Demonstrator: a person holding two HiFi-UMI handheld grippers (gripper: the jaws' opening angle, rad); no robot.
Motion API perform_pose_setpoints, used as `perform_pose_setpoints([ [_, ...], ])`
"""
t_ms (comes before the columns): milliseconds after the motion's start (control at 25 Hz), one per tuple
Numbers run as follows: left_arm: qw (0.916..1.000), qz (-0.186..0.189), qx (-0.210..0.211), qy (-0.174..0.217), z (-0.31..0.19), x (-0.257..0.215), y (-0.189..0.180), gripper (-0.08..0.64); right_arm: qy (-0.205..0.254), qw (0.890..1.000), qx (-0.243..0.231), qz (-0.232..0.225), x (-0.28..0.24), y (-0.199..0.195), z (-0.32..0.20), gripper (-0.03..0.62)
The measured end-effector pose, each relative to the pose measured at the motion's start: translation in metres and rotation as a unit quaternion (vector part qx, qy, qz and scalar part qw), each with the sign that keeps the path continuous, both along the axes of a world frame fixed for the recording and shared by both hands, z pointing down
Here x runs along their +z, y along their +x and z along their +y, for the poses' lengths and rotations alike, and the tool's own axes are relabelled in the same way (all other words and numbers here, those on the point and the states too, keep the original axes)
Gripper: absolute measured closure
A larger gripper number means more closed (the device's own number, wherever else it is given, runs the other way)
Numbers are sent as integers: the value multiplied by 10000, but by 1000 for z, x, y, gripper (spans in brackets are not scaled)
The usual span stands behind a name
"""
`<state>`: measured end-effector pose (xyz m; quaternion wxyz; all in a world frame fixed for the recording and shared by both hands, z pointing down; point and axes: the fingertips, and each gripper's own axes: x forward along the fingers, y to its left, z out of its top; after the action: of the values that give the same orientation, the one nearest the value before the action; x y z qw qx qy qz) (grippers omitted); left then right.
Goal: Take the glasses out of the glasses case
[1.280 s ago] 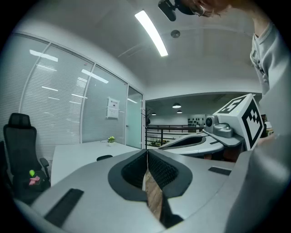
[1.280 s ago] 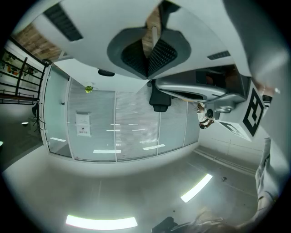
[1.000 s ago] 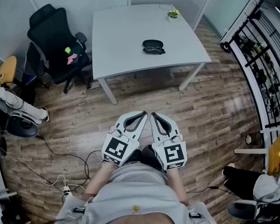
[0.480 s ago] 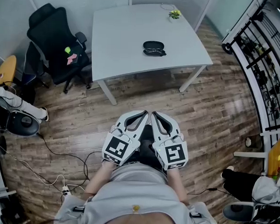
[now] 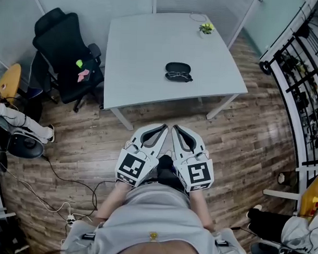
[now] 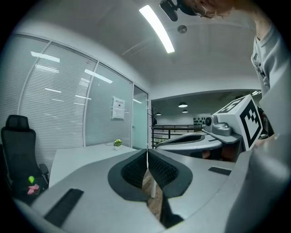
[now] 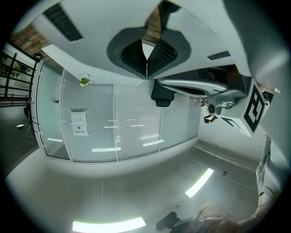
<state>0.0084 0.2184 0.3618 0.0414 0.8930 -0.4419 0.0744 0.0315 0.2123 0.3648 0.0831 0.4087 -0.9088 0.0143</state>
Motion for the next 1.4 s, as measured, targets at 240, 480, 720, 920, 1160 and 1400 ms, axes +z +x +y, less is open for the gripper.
perform_pose_setpoints([
  [240, 10000, 0, -85, -51, -56, -3, 5, 529, -12, 10000, -66, -30, -5, 6, -57, 574],
  [480, 9999, -1, -127, -76, -104, -5, 16, 529, 2, 9999, -128, -81, -7, 17, -105, 574],
  [720, 9997, 0, -212, -100, -143, -2, 27, 529, 72, 9997, -205, -117, -8, 28, -144, 574],
  [920, 9992, 48, -360, -171, -171, 3, 29, 529, -55, 9997, -232, -71, -5, 34, -175, 574],
  [1160, 9986, 63, -433, -285, -196, 10, 25, 529, -127, 9994, -323, -24, 2, 30, -200, 574],
  [1400, 9989, 101, -297, -338, -223, 16, 23, 529, -187, 9997, -157, 3, 6, 27, -226, 574],
])
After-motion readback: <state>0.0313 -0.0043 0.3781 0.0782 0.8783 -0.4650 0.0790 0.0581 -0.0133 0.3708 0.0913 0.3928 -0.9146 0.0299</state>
